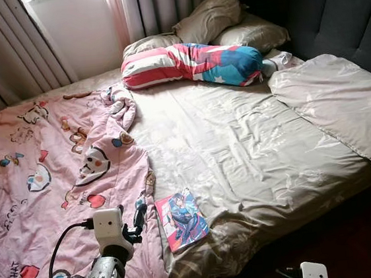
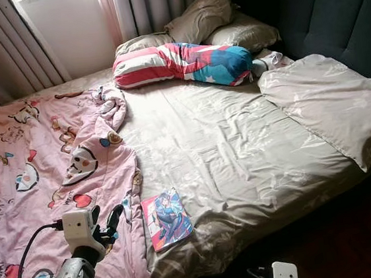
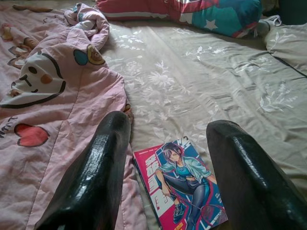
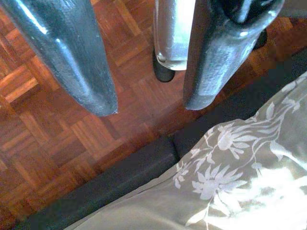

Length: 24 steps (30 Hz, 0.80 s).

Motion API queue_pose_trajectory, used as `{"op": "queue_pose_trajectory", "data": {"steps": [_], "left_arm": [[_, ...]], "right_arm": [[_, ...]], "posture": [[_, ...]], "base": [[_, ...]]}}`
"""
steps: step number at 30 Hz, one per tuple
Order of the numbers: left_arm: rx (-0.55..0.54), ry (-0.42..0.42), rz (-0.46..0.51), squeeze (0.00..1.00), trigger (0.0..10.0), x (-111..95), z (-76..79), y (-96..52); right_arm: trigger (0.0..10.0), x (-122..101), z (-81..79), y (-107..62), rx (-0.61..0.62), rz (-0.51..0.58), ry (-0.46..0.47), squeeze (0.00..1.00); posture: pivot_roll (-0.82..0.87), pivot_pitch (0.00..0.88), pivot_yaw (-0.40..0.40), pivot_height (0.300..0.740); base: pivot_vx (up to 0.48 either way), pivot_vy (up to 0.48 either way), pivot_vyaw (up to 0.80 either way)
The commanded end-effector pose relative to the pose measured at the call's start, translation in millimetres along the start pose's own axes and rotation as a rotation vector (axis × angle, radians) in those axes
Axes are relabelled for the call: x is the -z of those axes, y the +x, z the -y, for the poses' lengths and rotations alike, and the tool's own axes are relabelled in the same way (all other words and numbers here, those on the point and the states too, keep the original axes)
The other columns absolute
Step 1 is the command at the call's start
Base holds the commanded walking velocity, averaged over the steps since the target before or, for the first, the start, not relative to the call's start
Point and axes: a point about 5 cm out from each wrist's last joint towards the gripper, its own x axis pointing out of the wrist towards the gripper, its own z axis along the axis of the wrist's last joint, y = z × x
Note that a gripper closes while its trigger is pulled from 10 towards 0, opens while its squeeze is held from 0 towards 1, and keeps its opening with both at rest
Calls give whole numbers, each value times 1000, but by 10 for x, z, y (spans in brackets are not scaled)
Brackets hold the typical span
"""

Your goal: Clean up the room

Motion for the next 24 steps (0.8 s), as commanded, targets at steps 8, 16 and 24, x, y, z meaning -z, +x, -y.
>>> {"op": "queue_pose_trajectory", "data": {"steps": [8,16,24], "left_arm": [[-4,10,3,0,10000,-26,-29,-3],[1,20,-9,0,10000,-21,-48,14],[8,23,-10,0,10000,-40,-46,39]], "right_arm": [[10000,59,8,-17,-4,-26,-22,0],[10000,66,4,-17,-5,-34,-36,0],[10000,59,-15,-12,-12,-36,-37,0]], "posture": [[10,19,37,646],[15,4,38,646],[15,14,42,646]], "base": [[0,0,0],[0,0,0],[0,0,0]]}}
